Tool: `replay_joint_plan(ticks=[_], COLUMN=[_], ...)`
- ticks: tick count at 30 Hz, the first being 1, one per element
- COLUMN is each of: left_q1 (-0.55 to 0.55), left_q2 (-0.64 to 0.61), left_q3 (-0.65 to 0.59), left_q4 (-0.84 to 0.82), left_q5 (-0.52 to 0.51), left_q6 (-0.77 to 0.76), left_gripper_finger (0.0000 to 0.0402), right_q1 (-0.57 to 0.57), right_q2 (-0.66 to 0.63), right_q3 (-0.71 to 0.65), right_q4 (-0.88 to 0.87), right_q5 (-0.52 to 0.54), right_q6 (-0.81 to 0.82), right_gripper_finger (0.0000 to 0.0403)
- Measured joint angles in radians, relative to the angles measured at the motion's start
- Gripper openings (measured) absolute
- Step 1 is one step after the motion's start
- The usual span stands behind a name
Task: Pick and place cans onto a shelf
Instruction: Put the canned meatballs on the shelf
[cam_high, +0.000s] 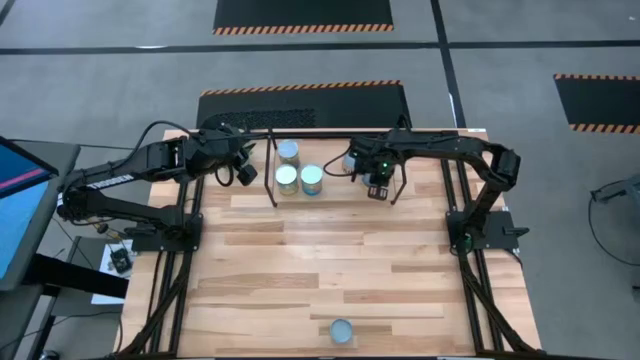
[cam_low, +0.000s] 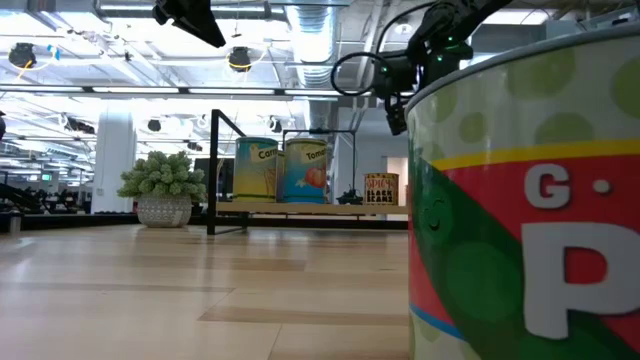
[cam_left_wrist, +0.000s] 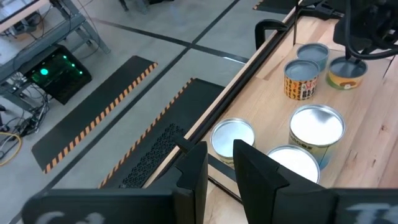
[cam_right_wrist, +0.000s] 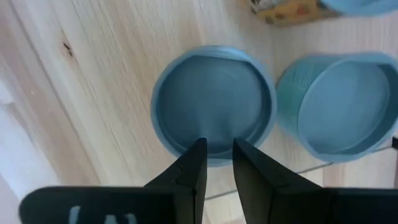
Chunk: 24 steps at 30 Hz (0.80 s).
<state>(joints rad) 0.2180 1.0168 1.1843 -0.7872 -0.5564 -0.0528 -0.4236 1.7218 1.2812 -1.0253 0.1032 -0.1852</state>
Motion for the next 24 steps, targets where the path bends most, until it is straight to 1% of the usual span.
replay_joint_plan(ticks=[12, 19, 24], left_q1=[0.0, 0.0, 0.0], left_q2=[0.0, 0.0, 0.0], left_q3=[0.0, 0.0, 0.0], left_q4=[0.0, 0.0, 0.0], left_q5=[0.0, 0.0, 0.0], left_q6=[0.0, 0.0, 0.0], left_gripper_finger=[0.0068, 0.0068, 0.0068], right_q1=[0.0, 0.001, 0.001], right_q2=[0.0, 0.0, 0.0], right_q3=[0.0, 0.0, 0.0], right_q4=[-0.033, -0.061, -0.079], right_q5=[0.005, 0.05, 0.055], right_q6=[0.02, 0.018, 0.017], right_gripper_finger=[0.0102, 0.0102, 0.0102])
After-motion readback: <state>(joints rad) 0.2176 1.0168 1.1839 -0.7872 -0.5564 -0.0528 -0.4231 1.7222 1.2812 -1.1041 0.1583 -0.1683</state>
